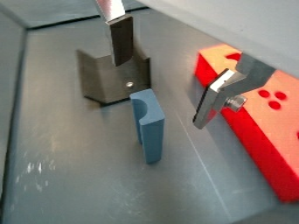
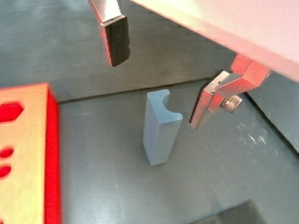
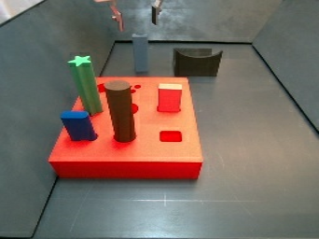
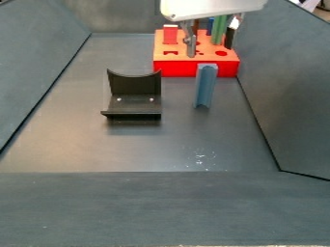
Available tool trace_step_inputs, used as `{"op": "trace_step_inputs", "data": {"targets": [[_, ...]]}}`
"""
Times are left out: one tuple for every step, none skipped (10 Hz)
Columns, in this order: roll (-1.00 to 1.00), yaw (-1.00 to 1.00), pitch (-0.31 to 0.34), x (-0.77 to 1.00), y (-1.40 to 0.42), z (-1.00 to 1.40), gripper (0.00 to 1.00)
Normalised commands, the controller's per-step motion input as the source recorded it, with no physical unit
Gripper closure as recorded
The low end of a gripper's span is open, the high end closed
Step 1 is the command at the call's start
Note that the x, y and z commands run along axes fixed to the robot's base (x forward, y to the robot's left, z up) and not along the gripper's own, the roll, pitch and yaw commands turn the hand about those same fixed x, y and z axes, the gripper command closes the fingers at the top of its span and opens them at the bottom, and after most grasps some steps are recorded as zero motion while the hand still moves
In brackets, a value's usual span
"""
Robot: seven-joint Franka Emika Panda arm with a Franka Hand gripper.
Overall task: Pick up the arch object. Move up. Place the arch object on the fixture. Regrasp the arch object. Rotate the arch object. Move to above the board. Insert the arch object.
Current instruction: Rotate the arch object.
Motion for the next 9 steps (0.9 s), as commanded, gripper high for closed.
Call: {"op": "trace_step_inputs", "data": {"targets": [[-0.01, 1.0, 0.001, 0.04, -0.01, -0.04, 0.0], [-0.01, 1.0, 0.001, 0.04, -0.01, -0.03, 0.0], [-0.02, 1.0, 0.001, 0.04, -0.01, -0.03, 0.0], [-0.02, 1.0, 0.001, 0.04, -0.01, -0.03, 0.0], [-0.02, 1.0, 0.001, 0.04, -0.01, -0.03, 0.0], [-0.02, 1.0, 0.001, 0.04, -0.01, -0.03, 0.0], [-0.02, 1.0, 0.001, 0.04, -0.01, -0.03, 0.0], [-0.02, 1.0, 0.001, 0.04, -0.01, -0.03, 0.0], [-0.02, 1.0, 0.001, 0.04, -0.01, -0.03, 0.0]]}}
